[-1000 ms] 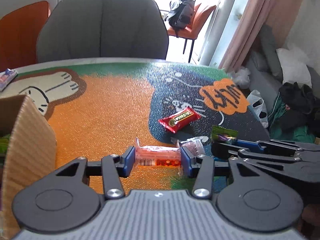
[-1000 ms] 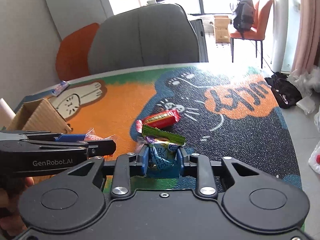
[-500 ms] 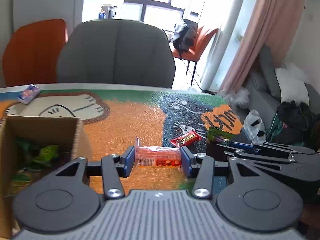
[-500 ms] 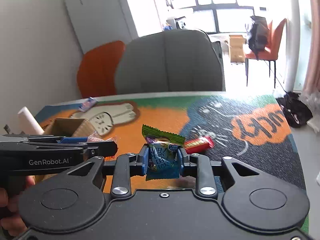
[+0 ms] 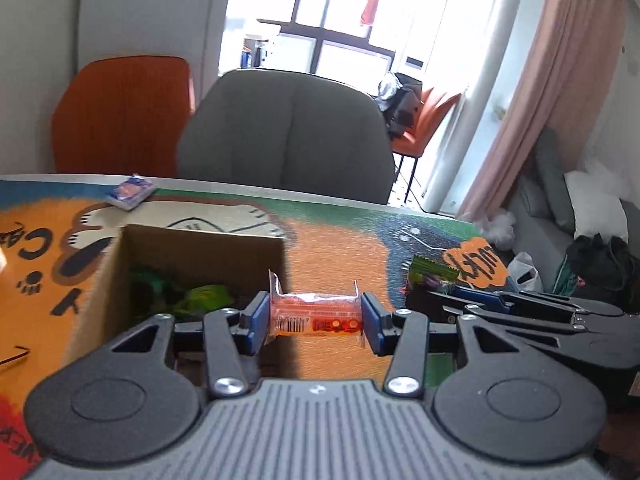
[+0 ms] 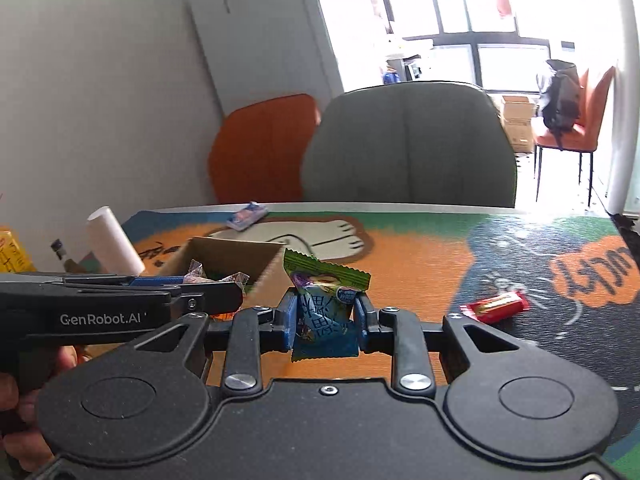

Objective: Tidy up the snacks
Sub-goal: 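Carry the tube and blue wrapper over the box and release both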

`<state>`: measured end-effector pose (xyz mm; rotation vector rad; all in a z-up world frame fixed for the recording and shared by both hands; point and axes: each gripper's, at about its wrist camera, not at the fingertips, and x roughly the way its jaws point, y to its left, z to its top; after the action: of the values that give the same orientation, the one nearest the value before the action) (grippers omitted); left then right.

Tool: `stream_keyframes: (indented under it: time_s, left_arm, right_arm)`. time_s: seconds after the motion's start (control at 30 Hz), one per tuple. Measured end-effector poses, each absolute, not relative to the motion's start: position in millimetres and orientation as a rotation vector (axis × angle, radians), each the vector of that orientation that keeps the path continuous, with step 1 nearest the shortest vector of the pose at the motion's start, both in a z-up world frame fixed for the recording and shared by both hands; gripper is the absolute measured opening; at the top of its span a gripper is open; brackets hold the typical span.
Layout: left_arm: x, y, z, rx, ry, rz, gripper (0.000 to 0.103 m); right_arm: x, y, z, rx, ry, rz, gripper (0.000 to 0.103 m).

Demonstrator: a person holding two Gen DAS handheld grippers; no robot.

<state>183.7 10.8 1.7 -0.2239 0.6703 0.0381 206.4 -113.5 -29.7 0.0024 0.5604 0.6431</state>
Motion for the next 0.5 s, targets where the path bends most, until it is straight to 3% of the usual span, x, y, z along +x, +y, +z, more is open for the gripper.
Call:
stream_keyframes:
  time_s: [0.5]
  left_arm:
    - [144,86,-1,-0.315,0.666,0.111,0.053]
  right_arm:
    - [186,-43,-23,-0.049,0.553,0.718,0.027]
